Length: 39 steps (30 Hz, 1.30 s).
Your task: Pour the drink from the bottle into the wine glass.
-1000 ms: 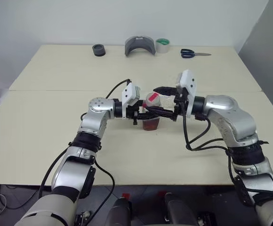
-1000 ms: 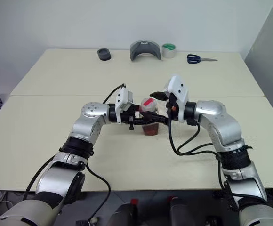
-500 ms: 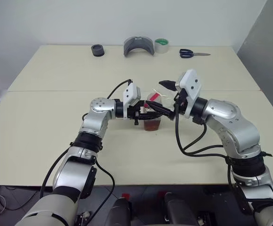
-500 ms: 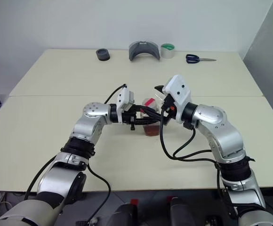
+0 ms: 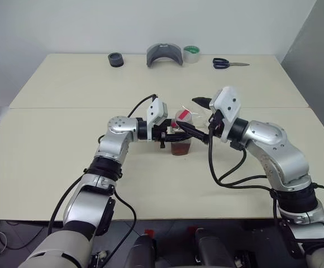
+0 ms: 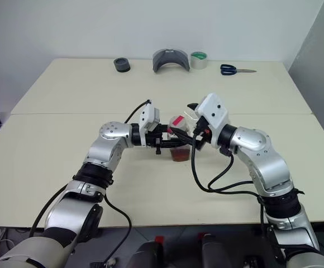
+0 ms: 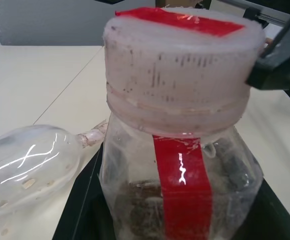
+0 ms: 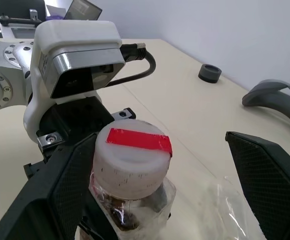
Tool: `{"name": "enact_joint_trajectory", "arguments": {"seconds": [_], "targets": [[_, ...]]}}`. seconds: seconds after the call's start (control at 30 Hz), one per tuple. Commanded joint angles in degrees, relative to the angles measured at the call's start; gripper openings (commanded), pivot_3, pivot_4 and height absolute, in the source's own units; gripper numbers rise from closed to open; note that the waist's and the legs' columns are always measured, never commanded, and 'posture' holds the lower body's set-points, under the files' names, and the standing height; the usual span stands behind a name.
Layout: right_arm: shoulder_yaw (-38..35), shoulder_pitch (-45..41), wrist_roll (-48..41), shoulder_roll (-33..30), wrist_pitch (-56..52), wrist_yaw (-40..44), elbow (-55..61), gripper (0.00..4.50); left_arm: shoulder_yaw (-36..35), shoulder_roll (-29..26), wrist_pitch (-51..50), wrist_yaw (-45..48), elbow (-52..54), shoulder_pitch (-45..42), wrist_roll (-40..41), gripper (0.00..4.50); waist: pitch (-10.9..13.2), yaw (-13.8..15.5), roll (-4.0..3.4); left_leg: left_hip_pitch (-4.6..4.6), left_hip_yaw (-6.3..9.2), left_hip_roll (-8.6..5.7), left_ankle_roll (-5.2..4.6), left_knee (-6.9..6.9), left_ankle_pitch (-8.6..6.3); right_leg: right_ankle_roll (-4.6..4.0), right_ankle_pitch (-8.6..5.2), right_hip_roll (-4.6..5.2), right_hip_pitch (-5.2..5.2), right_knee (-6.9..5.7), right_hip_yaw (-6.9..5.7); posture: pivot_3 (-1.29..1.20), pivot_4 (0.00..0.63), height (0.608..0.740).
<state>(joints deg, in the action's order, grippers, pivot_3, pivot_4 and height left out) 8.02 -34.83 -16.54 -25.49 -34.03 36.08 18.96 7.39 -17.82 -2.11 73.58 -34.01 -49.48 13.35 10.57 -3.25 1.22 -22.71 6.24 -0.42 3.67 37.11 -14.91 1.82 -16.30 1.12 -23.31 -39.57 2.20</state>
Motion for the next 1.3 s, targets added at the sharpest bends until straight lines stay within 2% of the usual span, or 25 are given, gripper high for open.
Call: {"name": "enact_joint_trajectory", "arguments": {"seconds": [0.03,0.67,0.8,1.07,1.3], "targets": [[-4.32,0.04,0.12,-1.3,-1.23,-2.28,0.96,4.34,-1.34,-0.62,0.77,0.65,1.56,-1.92,1.04,1.79,0.0,-0.01,0.0,0.0,0.0,0.0,0.0,0.0,0.0,0.0,0.0,0.0,0.0,0.0,0.0,0.0,0.15,0.74],[-5.18,1.71,-7.72,-2.72,-7.07,1.48,8.81,4.34,-2.15,-1.45,-0.05,1.05,0.72,-2.85,1.43,1.78,0.0,0.0,0.0,-0.01,0.0,0.0,0.0,0.0,0.0,0.0,0.0,0.0,0.0,0.0,0.0,0.0,0.15,0.74],[-4.53,1.04,-8.81,-1.5,-8.11,0.03,10.12,4.34,-2.39,-1.63,-0.34,1.59,0.05,-3.52,1.44,1.78,0.0,0.01,0.0,-0.01,0.01,0.0,-0.01,0.01,0.0,0.0,0.0,0.0,0.0,-0.01,-0.01,0.0,0.15,0.74],[0.16,-2.35,-1.96,3.82,-4.4,-6.71,6.24,4.34,-2.53,-1.53,-1.59,2.62,-0.4,-4.22,1.72,1.78,0.0,-0.08,0.0,0.02,-0.01,0.01,0.0,0.01,0.0,0.0,0.0,-0.01,0.0,-0.04,0.01,0.0,0.15,0.74],[1.94,-2.34,0.92,5.78,-2.63,-8.11,4.82,4.34,-2.69,-1.52,-2.08,2.77,-0.35,-4.3,1.76,1.78,0.0,-0.02,0.0,0.0,0.0,-0.01,0.01,0.01,0.01,0.0,0.0,0.01,0.0,-0.02,0.0,0.0,0.15,0.74]]}}
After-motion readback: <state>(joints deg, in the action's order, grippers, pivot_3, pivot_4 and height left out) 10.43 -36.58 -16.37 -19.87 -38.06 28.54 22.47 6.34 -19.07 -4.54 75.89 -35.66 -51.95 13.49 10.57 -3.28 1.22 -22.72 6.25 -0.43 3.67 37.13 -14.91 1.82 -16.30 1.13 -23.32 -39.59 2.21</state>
